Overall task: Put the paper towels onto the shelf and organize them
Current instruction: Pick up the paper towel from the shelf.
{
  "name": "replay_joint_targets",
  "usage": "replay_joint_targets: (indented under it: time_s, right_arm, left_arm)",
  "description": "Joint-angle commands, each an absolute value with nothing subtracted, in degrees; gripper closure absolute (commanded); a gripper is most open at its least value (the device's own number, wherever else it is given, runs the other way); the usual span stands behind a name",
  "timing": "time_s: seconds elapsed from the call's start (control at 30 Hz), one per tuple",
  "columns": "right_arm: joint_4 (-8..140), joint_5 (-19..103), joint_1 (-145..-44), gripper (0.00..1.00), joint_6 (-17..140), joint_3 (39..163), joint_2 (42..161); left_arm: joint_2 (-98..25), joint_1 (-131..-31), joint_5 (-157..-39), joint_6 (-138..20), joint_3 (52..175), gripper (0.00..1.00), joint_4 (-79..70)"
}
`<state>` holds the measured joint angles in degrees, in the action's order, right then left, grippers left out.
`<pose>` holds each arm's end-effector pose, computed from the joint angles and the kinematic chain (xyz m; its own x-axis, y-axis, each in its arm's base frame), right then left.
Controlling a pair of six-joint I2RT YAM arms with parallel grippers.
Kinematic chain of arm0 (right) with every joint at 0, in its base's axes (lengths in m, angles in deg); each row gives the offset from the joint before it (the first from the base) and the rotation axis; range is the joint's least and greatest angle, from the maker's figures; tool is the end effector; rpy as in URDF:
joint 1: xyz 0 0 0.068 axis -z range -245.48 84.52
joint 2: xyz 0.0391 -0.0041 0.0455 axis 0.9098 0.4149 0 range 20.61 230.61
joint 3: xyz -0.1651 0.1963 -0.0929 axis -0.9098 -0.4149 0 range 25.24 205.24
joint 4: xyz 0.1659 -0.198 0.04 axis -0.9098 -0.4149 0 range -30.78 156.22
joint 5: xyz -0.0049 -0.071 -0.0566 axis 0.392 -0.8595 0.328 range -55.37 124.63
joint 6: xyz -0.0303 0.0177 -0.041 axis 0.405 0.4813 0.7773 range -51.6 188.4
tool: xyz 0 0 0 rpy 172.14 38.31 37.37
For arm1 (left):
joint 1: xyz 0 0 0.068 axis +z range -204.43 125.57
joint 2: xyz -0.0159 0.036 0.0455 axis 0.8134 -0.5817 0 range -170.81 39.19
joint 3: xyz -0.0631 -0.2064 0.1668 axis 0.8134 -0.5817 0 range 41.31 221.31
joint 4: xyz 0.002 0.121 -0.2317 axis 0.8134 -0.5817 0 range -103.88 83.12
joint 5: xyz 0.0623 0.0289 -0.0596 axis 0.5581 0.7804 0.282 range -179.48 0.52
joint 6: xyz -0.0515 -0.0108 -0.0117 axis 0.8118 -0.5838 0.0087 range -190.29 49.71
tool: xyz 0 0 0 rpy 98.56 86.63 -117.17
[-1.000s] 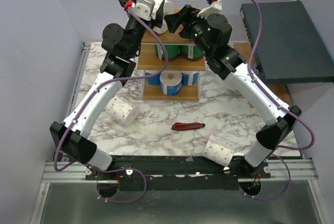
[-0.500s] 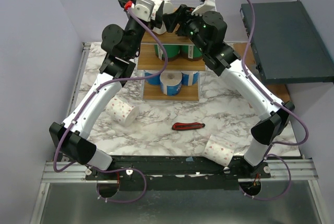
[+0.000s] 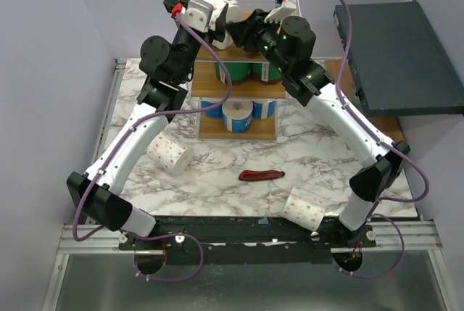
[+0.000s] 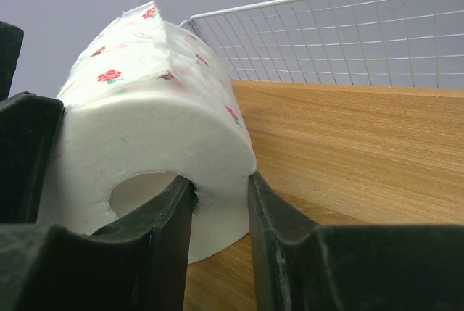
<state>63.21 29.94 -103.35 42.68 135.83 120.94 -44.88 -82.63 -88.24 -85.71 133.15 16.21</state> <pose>0.3225 0.2471 0.4897 -0.1479 0.4327 -0.8893 -0.5368 0.7201 0.4397 0.2837 -0.1512 0.5249 0.5571 0.0030 -0.8305 0.3194 0.9223 0.2175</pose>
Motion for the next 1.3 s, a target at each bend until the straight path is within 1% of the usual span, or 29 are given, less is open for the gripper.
replay_joint_targets:
  time_s: [0.0, 0.1, 0.17, 0.37, 0.4, 0.47, 0.63, 0.7, 0.87, 1.07, 1.27]
  right_arm:
    - [61.6, 31.5, -103.1, 0.73, 41.8, 134.9, 117.8]
    - [60.7, 31.5, -103.1, 0.84, 40.8, 134.9, 116.6]
    - [59.9, 31.6, -103.1, 0.88, 40.2, 135.1, 116.0]
    - [53.9, 30.5, -103.1, 0.91, 36.6, 139.1, 114.8]
    - [51.7, 29.9, -103.1, 0.93, 35.8, 140.6, 115.0]
    - [47.0, 28.5, -103.1, 0.99, 33.8, 144.6, 115.8]
    - [35.6, 26.0, -103.1, 0.99, 29.7, 156.3, 119.1]
    - [33.2, 25.2, -103.1, 0.99, 28.2, 158.7, 119.7]
    - [28.2, 22.8, -103.1, 0.99, 25.6, 162.6, 119.9]
    - [24.6, 24.3, -103.1, 0.99, 22.5, 162.4, 118.3]
    - [22.4, 25.3, -103.1, 0.99, 17.9, 159.4, 114.9]
  left_arm:
    - [-41.4, -82.0, -87.2, -84.7, 131.9, 0.2, 18.4]
    - [-40.5, -82.1, -87.2, -83.9, 131.6, 0.2, 18.8]
    - [-39.8, -82.1, -87.1, -83.4, 131.0, 0.2, 19.3]
    - [-35.7, -82.3, -85.3, -82.4, 127.2, 0.12, 23.6]
    - [-34.6, -82.3, -84.9, -82.2, 126.1, 0.11, 24.8]
    - [-32.5, -82.4, -84.2, -82.1, 123.6, 0.08, 27.4]
    - [-27.7, -82.5, -83.8, -82.5, 117.4, 0.03, 32.8]
    - [-25.5, -82.5, -85.2, -83.0, 114.9, 0.01, 34.0]
    - [-19.8, -82.6, -96.7, -87.6, 107.8, 0.01, 32.2]
    - [-14.6, -83.7, -100.8, -95.1, 101.3, 0.01, 27.7]
    - [-11.9, -83.9, -100.5, -93.5, 98.4, 0.01, 26.9]
